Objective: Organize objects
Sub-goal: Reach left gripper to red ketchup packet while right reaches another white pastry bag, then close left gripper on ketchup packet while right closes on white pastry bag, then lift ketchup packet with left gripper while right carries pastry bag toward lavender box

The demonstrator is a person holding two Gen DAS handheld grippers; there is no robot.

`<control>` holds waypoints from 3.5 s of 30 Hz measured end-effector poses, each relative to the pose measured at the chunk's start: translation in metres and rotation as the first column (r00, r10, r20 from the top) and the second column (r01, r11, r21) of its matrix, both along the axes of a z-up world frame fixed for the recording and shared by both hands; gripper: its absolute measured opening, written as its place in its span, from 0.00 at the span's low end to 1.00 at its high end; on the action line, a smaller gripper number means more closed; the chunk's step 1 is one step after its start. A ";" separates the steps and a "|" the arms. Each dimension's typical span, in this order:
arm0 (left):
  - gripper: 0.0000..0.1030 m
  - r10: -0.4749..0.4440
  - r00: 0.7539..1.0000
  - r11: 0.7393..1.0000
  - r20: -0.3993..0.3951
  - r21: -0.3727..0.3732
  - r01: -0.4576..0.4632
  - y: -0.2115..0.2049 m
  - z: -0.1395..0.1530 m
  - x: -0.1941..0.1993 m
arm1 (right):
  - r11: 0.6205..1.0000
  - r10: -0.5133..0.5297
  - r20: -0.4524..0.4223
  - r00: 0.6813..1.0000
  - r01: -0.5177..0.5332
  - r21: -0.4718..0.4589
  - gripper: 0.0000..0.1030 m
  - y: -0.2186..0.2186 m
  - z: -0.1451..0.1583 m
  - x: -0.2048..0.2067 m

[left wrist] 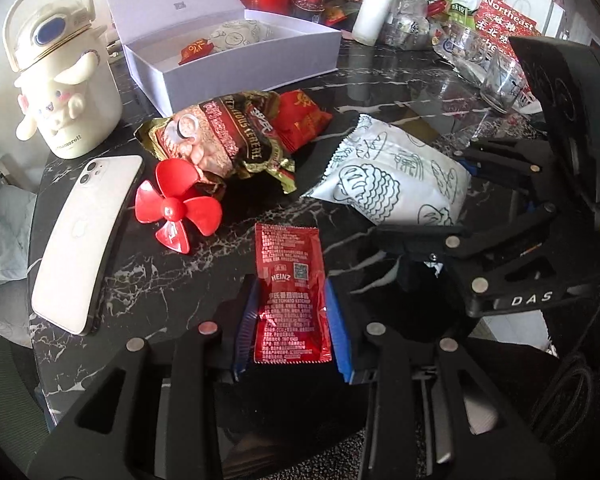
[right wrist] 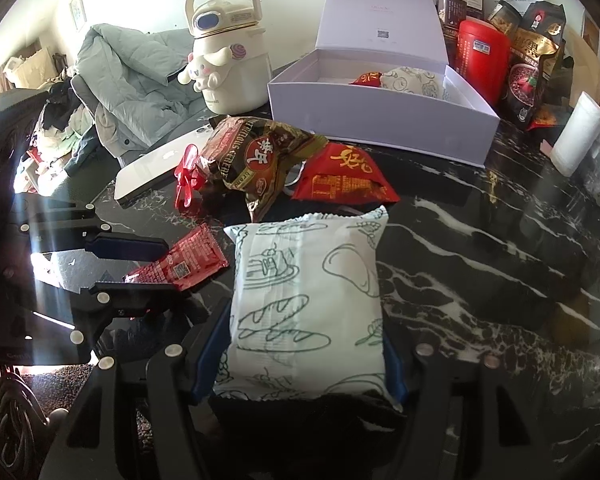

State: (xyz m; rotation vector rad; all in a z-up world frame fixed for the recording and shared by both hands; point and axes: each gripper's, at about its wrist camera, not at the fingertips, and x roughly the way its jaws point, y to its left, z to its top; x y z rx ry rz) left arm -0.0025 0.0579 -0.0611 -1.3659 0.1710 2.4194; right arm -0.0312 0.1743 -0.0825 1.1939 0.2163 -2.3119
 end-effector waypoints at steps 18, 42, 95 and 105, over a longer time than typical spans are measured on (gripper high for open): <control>0.58 0.044 0.999 0.998 -0.021 -0.045 -0.044 0.000 -0.003 -0.003 | 1.000 0.012 0.015 1.000 -0.012 0.006 0.69 0.003 0.000 0.012; 0.24 0.072 0.997 0.996 0.031 0.049 -0.074 -0.010 0.002 -0.015 | 0.996 -0.023 0.044 0.999 0.027 -0.082 0.56 0.011 0.008 0.005; 0.24 0.023 0.979 0.997 -0.202 0.080 -0.007 0.004 0.120 -0.050 | 0.995 -0.002 -0.142 0.990 -0.012 -0.100 0.55 0.022 0.126 -0.027; 0.24 -0.002 0.978 0.996 -0.209 0.082 0.019 0.007 0.127 -0.069 | 0.994 0.006 -0.147 0.989 -0.023 -0.108 0.55 0.023 0.133 -0.047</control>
